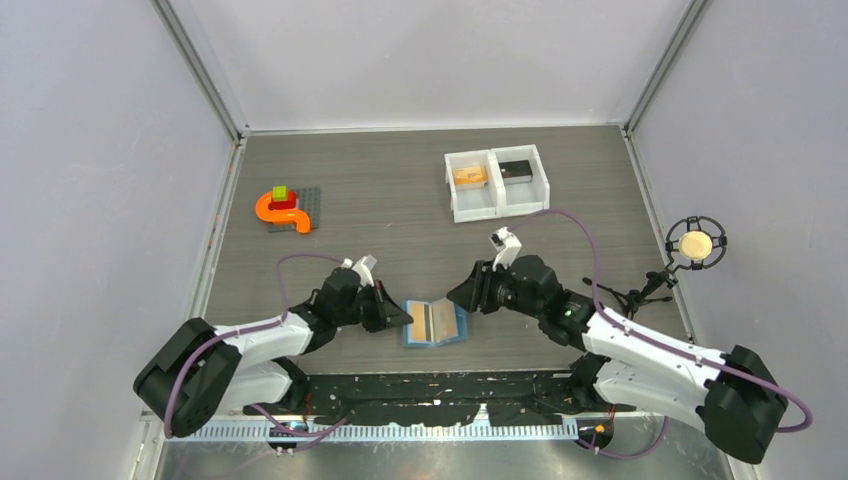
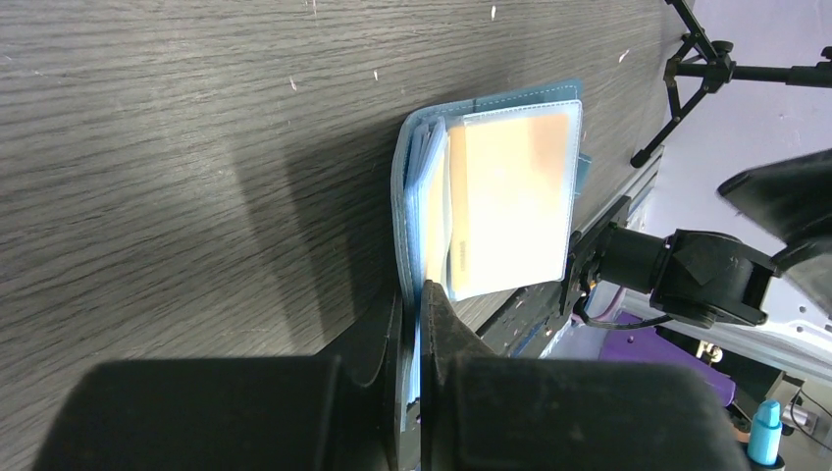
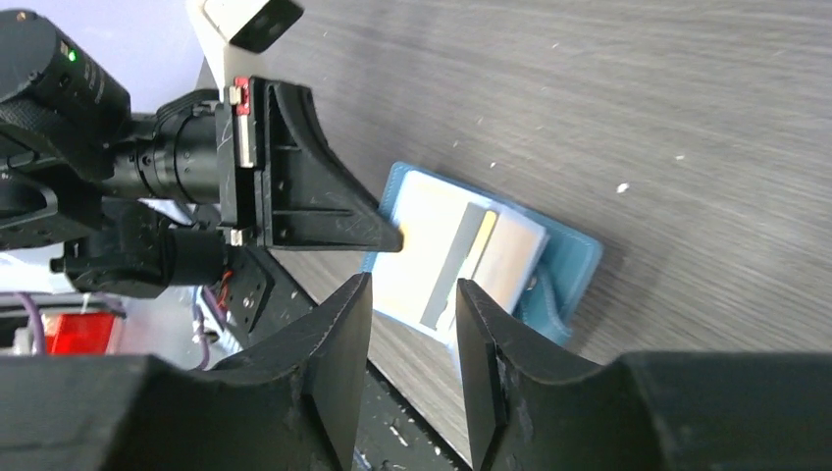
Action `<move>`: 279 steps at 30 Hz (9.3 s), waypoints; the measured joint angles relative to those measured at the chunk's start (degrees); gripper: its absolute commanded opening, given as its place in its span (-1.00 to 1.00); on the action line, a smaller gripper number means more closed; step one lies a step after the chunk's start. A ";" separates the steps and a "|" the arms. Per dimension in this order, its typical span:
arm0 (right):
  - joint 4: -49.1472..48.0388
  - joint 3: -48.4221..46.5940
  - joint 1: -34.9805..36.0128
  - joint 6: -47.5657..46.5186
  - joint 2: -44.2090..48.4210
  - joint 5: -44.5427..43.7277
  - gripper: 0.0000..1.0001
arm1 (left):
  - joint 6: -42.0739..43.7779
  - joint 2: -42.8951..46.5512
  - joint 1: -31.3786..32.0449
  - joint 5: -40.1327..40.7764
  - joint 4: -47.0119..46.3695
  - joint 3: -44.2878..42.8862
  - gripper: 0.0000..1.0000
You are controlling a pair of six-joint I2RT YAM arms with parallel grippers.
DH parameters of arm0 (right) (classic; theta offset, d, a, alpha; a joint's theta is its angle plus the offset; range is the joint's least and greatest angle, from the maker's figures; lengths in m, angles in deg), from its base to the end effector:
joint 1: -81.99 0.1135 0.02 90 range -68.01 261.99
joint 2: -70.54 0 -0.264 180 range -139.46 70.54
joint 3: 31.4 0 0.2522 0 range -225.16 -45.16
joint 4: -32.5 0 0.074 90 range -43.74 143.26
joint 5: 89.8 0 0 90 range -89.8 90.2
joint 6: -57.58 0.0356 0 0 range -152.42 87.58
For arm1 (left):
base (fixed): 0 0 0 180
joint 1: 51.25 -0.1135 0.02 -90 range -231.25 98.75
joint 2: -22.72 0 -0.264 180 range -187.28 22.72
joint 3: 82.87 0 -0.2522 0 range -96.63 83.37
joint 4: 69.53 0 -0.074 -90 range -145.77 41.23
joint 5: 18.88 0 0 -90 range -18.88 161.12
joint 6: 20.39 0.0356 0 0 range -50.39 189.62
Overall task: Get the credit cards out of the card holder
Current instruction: Remove the credit card from the card holder, then place the credit card in the storage box.
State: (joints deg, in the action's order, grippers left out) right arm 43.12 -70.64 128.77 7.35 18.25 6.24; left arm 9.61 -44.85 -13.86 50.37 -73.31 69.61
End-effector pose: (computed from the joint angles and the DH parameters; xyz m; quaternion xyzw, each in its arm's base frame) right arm 0.1372 0.1515 0.2215 -0.0799 0.8326 0.4066 0.3675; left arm 0.1503 -0.1308 0.1318 -0.0922 0.8764 -0.4400 0.1727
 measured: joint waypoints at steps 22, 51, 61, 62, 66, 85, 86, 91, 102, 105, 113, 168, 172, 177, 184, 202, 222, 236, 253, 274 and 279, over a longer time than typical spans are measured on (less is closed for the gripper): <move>-12.28 -2.27 8.50 5.25 -27.87 3.48 -0.32 | 2.47 15.41 0.13 9.53 23.34 -0.74 -0.21; -15.67 -3.30 8.48 7.69 -32.81 3.96 -0.31 | 2.14 7.02 0.76 9.35 17.59 -1.31 -0.67; -15.87 -4.15 8.33 8.74 -34.47 3.96 -0.25 | 2.14 6.78 0.76 9.33 16.83 -1.09 -0.65; -16.11 -4.15 8.31 8.92 -34.60 3.98 -0.25 | 2.14 6.71 0.76 9.33 16.79 -1.09 -0.64; -17.88 -3.93 7.74 9.81 -35.26 4.39 -0.40 | 2.14 6.67 0.76 9.27 16.68 -1.09 -0.64; -29.53 3.58 3.13 12.70 -35.15 8.31 -0.89 | 2.10 5.05 0.76 9.05 15.41 -1.40 -0.64; -29.46 3.76 2.91 12.72 -34.88 8.48 -0.81 | 2.10 4.90 0.76 9.03 15.37 -1.49 -0.64; -29.14 3.78 2.58 12.81 -34.32 8.90 -0.57 | 2.10 4.81 0.76 8.98 15.61 -1.70 -0.63; -27.54 2.73 2.60 12.96 -34.32 9.29 -0.39 | 2.23 10.67 0.76 9.62 23.78 -3.21 -0.57; -27.17 2.38 2.60 12.96 -34.32 9.29 -0.40 | 2.25 13.16 0.87 9.88 25.18 -4.15 -0.55; -26.97 1.88 2.60 12.96 -34.67 9.38 -0.41 | 2.25 12.31 0.92 10.10 23.58 -4.46 -0.54; -18.82 4.83 -3.41 3.08 -18.51 10.73 -0.89 | 3.58 3.10 1.86 10.47 29.16 -11.10 -0.01; -11.98 1.05 -2.73 -4.13 -12.70 6.34 -0.89 | 4.09 6.40 1.86 10.88 33.79 -16.44 0.16; -8.26 -2.89 1.70 -14.03 -8.74 0.26 -0.89 | 4.72 11.63 1.86 12.35 38.86 -23.58 0.31; -10.49 -2.99 12.92 -28.72 -5.90 -11.58 -0.89 | 1.81 19.21 1.86 13.44 42.64 -27.39 0.56; -22.53 -0.24 34.77 -57.02 -6.36 -33.66 -0.89 | -10.25 22.73 1.86 9.49 34.03 -19.15 0.19; -23.30 0.61 37.27 -61.61 -8.87 -35.60 -0.23 | -11.21 23.56 1.86 4.72 25.59 -15.34 -1.00; -6.86 -0.81 23.96 -38.32 3.85 -20.72 -0.11 | 9.64 29.49 1.86 6.19 20.35 -10.49 -1.00; 4.17 -15.28 4.39 -36.02 -4.09 27.93 -0.25 | 25.35 23.28 1.81 -11.23 29.81 -18.84 -1.00; 12.26 -23.30 4.35 -42.25 -17.81 41.09 -0.41 | 28.15 20.44 1.81 -21.79 29.88 -18.82 -1.00; 12.72 -24.22 4.35 -42.75 -19.89 43.41 -0.53 | 28.83 20.41 1.73 -22.14 29.75 -18.80 -1.00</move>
State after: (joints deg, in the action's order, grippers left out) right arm 55.84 -94.85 133.12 -35.40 -1.64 49.65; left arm 38.44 -24.43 -12.14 28.23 -43.56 50.82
